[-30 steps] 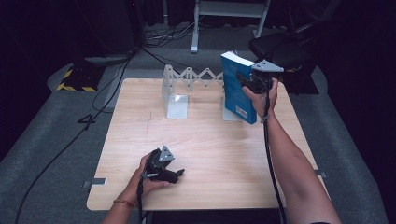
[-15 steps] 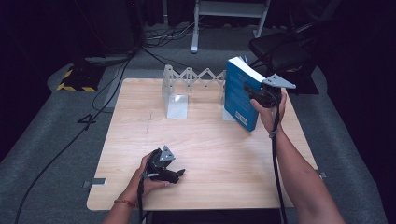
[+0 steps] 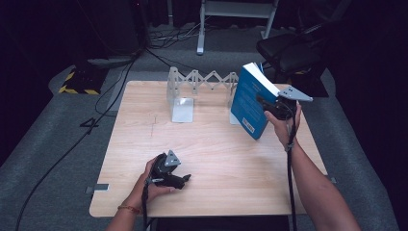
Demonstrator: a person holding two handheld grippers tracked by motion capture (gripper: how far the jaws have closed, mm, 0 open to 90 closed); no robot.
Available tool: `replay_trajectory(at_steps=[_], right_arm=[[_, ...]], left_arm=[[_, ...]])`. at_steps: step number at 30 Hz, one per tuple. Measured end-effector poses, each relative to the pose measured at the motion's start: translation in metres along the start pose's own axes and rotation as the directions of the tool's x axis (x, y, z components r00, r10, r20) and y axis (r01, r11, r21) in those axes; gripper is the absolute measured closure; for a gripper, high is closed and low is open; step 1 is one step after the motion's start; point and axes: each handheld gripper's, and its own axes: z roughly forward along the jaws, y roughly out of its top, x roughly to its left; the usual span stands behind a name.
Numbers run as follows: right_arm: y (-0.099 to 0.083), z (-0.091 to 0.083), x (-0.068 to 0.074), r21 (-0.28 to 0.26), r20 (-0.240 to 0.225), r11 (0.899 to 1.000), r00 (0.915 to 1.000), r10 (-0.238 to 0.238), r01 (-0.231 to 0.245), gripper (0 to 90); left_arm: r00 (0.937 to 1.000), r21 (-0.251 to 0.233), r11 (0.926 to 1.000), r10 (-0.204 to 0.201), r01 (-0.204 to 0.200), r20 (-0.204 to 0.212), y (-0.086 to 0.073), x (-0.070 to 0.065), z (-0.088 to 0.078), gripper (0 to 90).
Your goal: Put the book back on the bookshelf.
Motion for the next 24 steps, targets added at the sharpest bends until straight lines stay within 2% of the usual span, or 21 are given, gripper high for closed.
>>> replay_trajectory(at_steps=[3,5,7,12,14,17,19,22,24], right_arm=[[-0.002,-0.002,0.000,-0.004,0.013,1.000,0.9999,0.001,-0.001,56.9],[-0.007,-0.004,0.002,-0.002,0.020,1.000,0.9997,-0.013,0.013,51.8],[-0.011,-0.005,0.001,0.010,0.018,1.000,0.9998,-0.006,0.006,47.7],[-0.021,-0.013,-0.002,0.013,0.003,1.000,0.9999,0.011,-0.011,45.2],[-0.028,-0.018,-0.002,-0.002,-0.004,1.000,0.9998,0.018,-0.018,45.7],[-0.042,-0.023,-0.003,0.026,-0.024,1.000,0.9996,0.015,-0.015,42.8],[-0.051,-0.027,-0.005,0.037,-0.033,0.998,0.9986,0.042,-0.040,41.9],[-0.069,-0.029,-0.007,0.089,-0.052,0.992,0.9946,0.090,-0.085,42.1],[-0.083,-0.028,-0.008,0.125,-0.076,0.987,0.9910,0.110,-0.100,46.4]], left_arm=[[1.0000,0.001,1.0000,-0.002,0.002,0.002,0.000,0.000,0.000,15.2],[1.0000,0.001,1.0000,-0.004,0.004,0.002,0.000,0.000,0.000,15.2],[1.0000,0.001,1.0000,-0.002,0.002,0.002,0.000,0.000,0.000,15.2],[1.0000,0.001,1.0000,-0.005,0.005,0.002,0.000,0.000,0.000,15.2],[1.0000,0.001,1.0000,-0.003,0.003,0.003,0.000,0.000,0.000,15.2],[1.0000,0.001,1.0000,-0.005,0.005,0.002,0.000,0.000,0.000,15.2],[1.0000,0.000,1.0000,-0.001,0.001,0.003,0.000,0.000,0.000,15.2],[1.0000,0.000,1.0000,0.000,0.000,0.002,0.000,0.000,0.000,15.1],[1.0000,0.000,1.0000,-0.002,0.002,0.003,0.000,0.000,0.000,15.1]])
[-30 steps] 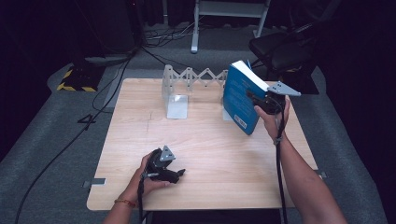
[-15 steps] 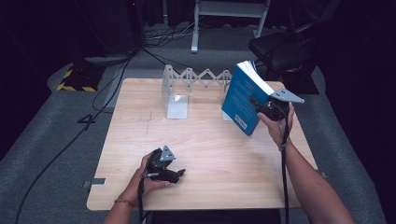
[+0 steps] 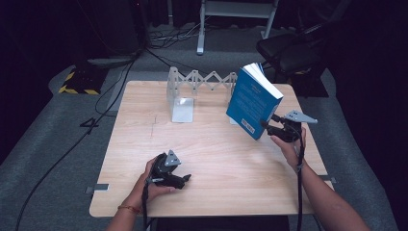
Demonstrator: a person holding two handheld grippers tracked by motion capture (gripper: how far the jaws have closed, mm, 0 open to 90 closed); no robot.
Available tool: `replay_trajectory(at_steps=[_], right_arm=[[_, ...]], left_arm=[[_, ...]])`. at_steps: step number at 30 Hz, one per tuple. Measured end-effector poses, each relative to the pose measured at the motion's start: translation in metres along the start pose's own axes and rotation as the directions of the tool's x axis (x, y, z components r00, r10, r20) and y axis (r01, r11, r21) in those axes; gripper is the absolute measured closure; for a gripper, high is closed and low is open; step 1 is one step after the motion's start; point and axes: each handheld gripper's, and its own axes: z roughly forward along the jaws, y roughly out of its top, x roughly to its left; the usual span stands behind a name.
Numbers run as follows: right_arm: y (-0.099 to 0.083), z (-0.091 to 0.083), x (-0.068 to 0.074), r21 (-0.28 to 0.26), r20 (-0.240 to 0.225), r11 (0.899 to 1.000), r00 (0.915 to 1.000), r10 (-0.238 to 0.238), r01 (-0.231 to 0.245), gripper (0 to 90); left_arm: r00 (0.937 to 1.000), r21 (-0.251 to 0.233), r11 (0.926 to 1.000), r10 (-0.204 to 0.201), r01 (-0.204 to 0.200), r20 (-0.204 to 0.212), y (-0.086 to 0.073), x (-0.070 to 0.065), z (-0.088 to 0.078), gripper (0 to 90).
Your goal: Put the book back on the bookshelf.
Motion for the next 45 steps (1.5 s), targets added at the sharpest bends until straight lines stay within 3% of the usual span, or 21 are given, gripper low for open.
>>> replay_trajectory(at_steps=[2,4,6,10,17,32,45], right_arm=[[-0.010,0.004,0.000,0.036,-0.002,0.999,1.0000,-0.003,0.003,48.6],[-0.019,0.013,0.003,0.104,-0.002,0.994,0.9993,-0.037,0.037,51.0],[-0.023,0.019,0.005,0.129,-0.002,0.990,0.9984,-0.057,0.057,55.1],[-0.024,0.031,0.006,0.137,-0.002,0.989,0.9988,-0.050,0.049,57.7],[-0.024,0.040,0.014,0.127,0.051,0.992,0.9982,-0.031,0.024,61.1],[-0.015,0.068,0.042,0.107,0.197,0.992,0.9795,0.045,-0.067,61.6],[-0.008,0.087,0.049,0.103,0.221,0.991,0.9732,0.063,-0.087,61.3]], left_arm=[[1.0000,0.000,1.0000,0.000,0.000,0.000,0.000,0.000,0.000,15.1],[1.0000,0.000,1.0000,-0.001,0.001,0.000,0.000,0.000,0.000,15.1],[1.0000,0.000,1.0000,0.002,-0.002,-0.001,0.000,0.000,0.000,15.1],[1.0000,0.000,1.0000,0.001,-0.001,0.000,0.000,0.000,0.000,15.1],[1.0000,0.002,1.0000,0.000,0.000,0.003,0.000,0.000,0.000,15.1],[1.0000,0.003,1.0000,0.003,-0.003,0.001,0.001,0.000,0.001,14.9],[1.0000,0.003,1.0000,0.003,-0.003,0.001,0.001,0.000,0.001,15.0]])
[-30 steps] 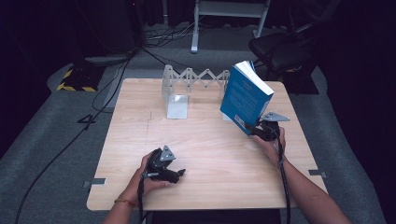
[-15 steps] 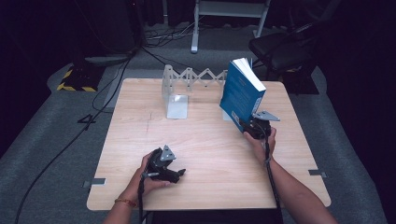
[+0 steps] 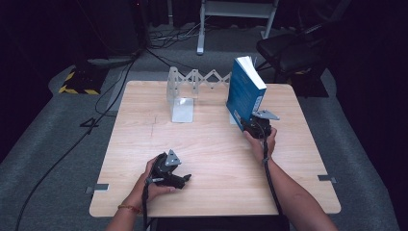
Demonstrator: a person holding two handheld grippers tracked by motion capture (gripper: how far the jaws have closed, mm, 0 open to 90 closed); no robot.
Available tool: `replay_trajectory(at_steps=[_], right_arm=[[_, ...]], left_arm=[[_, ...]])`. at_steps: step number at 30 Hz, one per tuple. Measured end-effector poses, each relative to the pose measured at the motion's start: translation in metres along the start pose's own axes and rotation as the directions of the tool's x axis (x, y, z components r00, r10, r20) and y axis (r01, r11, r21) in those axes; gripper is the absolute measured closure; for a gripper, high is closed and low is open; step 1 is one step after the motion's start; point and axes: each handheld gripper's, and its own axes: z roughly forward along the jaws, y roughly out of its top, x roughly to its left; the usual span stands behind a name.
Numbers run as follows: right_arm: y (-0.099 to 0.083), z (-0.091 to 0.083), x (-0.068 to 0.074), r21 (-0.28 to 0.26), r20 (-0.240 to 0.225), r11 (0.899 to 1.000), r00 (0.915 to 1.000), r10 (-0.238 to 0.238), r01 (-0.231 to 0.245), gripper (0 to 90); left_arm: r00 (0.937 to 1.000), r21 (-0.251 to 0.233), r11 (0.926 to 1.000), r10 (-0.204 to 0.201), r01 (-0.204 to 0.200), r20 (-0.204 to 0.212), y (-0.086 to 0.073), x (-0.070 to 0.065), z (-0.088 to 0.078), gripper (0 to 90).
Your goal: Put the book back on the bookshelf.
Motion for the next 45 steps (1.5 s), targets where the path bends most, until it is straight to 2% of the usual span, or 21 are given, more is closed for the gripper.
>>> replay_trajectory(at_steps=[4,6,10,15,17,18,20,22,25,33,38,41,45], right_arm=[[0.002,0.002,-0.003,0.006,-0.017,1.000,0.9999,-0.003,0.003,59.6],[0.002,-0.001,-0.006,0.000,-0.033,1.000,0.9994,-0.003,0.003,53.7],[0.001,-0.012,-0.011,-0.005,-0.049,0.999,0.9978,-0.045,0.045,49.5],[-0.009,-0.022,-0.018,0.007,-0.093,0.997,0.9926,-0.078,0.079,51.6],[-0.013,-0.024,-0.021,0.011,-0.120,0.995,0.9877,-0.100,0.102,58.3],[-0.014,-0.024,-0.021,0.005,-0.141,0.992,0.9824,-0.123,0.125,61.1],[-0.013,-0.024,-0.019,0.006,-0.126,0.986,0.9782,-0.165,0.167,61.0],[-0.013,-0.024,-0.018,0.004,-0.126,0.987,0.9795,-0.158,0.160,61.2],[-0.012,-0.020,-0.018,0.004,-0.121,0.992,0.9851,-0.122,0.123,62.2],[-0.003,-0.009,-0.013,0.024,-0.097,0.994,0.9903,-0.100,0.103,62.4],[-0.004,-0.009,-0.014,0.021,-0.100,0.994,0.9898,-0.101,0.103,61.7],[-0.004,-0.013,-0.017,0.009,-0.112,0.996,0.9899,-0.087,0.089,56.1],[0.005,-0.031,-0.021,-0.050,-0.124,0.993,0.9862,-0.110,0.104,54.4]], left_arm=[[1.0000,-0.001,1.0000,-0.002,0.002,-0.001,0.000,0.000,0.000,15.0],[1.0000,0.000,1.0000,-0.003,0.003,0.000,0.000,0.000,0.000,15.0],[1.0000,0.000,1.0000,-0.003,0.003,0.000,0.000,0.000,0.000,15.0],[1.0000,0.000,1.0000,-0.003,0.003,-0.001,0.000,0.000,0.000,15.0],[1.0000,0.000,1.0000,-0.003,0.003,-0.001,0.000,0.000,0.000,15.0],[1.0000,0.000,1.0000,-0.003,0.003,-0.001,0.000,0.000,0.000,15.0],[1.0000,0.000,1.0000,-0.001,0.001,-0.004,0.000,0.000,0.000,15.0],[1.0000,0.000,1.0000,-0.001,0.001,-0.004,0.000,0.000,0.000,15.0],[1.0000,0.000,1.0000,-0.001,0.001,-0.001,0.000,0.000,0.000,15.0],[1.0000,0.000,1.0000,-0.002,0.002,-0.001,0.000,0.000,0.000,15.0],[1.0000,0.000,1.0000,-0.002,0.002,-0.004,0.000,0.000,0.000,15.0],[1.0000,0.000,1.0000,-0.002,0.002,-0.003,0.000,0.000,0.000,15.0],[1.0000,0.000,1.0000,-0.003,0.003,-0.003,0.000,0.000,0.000,15.0]])
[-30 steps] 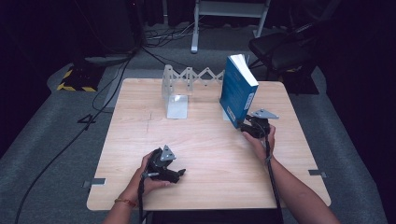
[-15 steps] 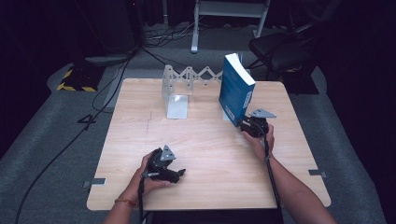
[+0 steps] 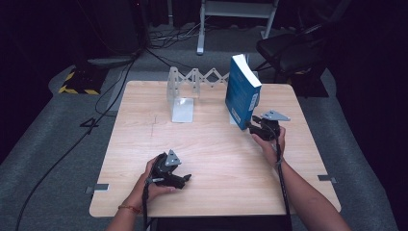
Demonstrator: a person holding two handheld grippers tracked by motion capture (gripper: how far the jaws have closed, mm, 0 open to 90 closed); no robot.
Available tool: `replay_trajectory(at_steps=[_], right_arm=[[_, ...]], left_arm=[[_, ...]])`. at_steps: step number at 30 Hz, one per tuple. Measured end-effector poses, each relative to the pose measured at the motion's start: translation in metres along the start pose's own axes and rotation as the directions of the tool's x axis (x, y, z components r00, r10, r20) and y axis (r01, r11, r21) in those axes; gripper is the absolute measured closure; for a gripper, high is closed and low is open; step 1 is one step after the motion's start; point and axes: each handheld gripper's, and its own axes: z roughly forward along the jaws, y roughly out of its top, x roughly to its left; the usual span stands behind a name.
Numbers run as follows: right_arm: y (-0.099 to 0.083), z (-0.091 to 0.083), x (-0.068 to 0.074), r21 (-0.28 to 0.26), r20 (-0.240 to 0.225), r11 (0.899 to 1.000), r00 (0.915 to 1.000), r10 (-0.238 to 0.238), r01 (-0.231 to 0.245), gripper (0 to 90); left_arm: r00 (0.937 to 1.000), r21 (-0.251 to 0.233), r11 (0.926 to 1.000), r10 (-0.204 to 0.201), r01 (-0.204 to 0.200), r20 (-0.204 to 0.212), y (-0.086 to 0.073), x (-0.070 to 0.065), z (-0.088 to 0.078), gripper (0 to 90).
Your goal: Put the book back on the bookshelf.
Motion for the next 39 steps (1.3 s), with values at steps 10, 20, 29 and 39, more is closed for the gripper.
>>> replay_trajectory(at_steps=[10,20,29,39], right_arm=[[0.027,-0.037,-0.013,-0.064,-0.071,0.995,0.9941,-0.083,0.078,49.7],[0.067,-0.065,-0.017,-0.118,-0.113,0.986,0.9844,-0.135,0.122,42.8],[0.078,-0.087,-0.017,-0.076,-0.167,0.981,0.9671,-0.192,0.181,37.2],[0.060,-0.110,-0.017,0.002,-0.199,0.965,0.9456,-0.258,0.263,31.7]], left_arm=[[1.0000,0.000,1.0000,-0.002,0.002,0.001,0.000,0.000,0.000,15.0],[1.0000,0.000,1.0000,0.001,-0.001,-0.001,0.000,0.000,0.000,15.0],[1.0000,0.000,1.0000,0.001,-0.001,-0.001,0.000,0.000,0.000,15.0],[1.0000,0.000,1.0000,0.001,-0.001,-0.001,0.000,0.000,0.000,15.0]])
